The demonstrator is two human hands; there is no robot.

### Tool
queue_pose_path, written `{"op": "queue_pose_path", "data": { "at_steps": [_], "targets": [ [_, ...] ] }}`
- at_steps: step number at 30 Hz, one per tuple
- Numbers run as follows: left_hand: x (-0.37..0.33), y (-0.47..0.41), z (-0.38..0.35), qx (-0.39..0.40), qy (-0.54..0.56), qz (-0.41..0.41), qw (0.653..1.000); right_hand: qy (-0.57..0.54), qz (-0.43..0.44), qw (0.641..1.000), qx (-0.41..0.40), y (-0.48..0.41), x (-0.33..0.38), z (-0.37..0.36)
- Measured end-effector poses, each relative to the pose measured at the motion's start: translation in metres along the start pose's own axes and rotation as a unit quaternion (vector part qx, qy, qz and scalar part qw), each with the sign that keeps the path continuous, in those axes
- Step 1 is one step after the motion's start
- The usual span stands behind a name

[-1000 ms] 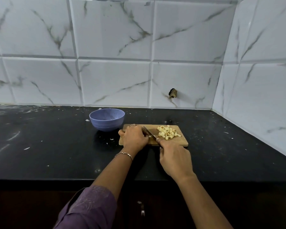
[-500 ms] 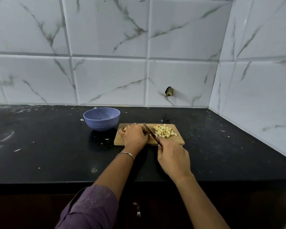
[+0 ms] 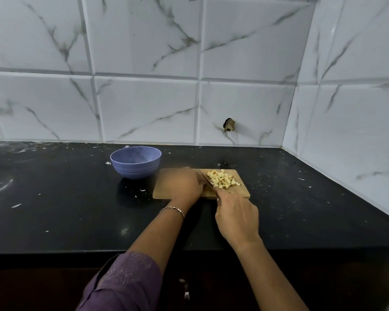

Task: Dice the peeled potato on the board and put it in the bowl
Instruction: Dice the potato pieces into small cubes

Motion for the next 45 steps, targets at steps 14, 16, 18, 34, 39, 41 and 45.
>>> {"op": "queue_pose_path", "data": {
  "at_steps": [14,16,18,34,39,41,45],
  "targets": [
    [0.026,0.007,0.023,-0.081,0.096,0.058,0.990,-0.034,0.005,0.999,0.022,0.000,0.000,-0.001],
    [0.019,0.009,0.020,-0.065,0.076,0.030,0.995,-0.018,-0.006,1.000,0.020,0.000,-0.001,0.000],
    [0.008,0.012,0.017,-0.051,0.047,-0.009,0.998,-0.002,-0.015,1.000,0.016,0.000,-0.003,0.001],
    [-0.030,0.014,0.011,-0.052,-0.032,-0.127,0.990,0.061,-0.019,0.998,-0.022,-0.001,-0.005,0.007],
    [-0.034,0.010,-0.003,-0.016,-0.050,-0.149,0.987,0.058,-0.014,0.998,-0.012,0.000,-0.005,0.006],
    [-0.036,0.010,-0.011,0.007,-0.052,-0.166,0.985,0.057,-0.010,0.998,-0.008,0.000,-0.005,0.006],
    [-0.037,0.009,-0.018,0.036,-0.054,-0.178,0.982,0.059,-0.011,0.998,0.004,0.000,-0.004,0.005]
  ]
}}
Point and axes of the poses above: each hand's wrist, its own y-axis away from the middle knuckle, its own z-axis out of the back of the hand, x = y × z, the point moved 9 cm from there along -y, towards the middle knuckle, and after that the axes turned 4 degrees about y, right-handed, at the moved point
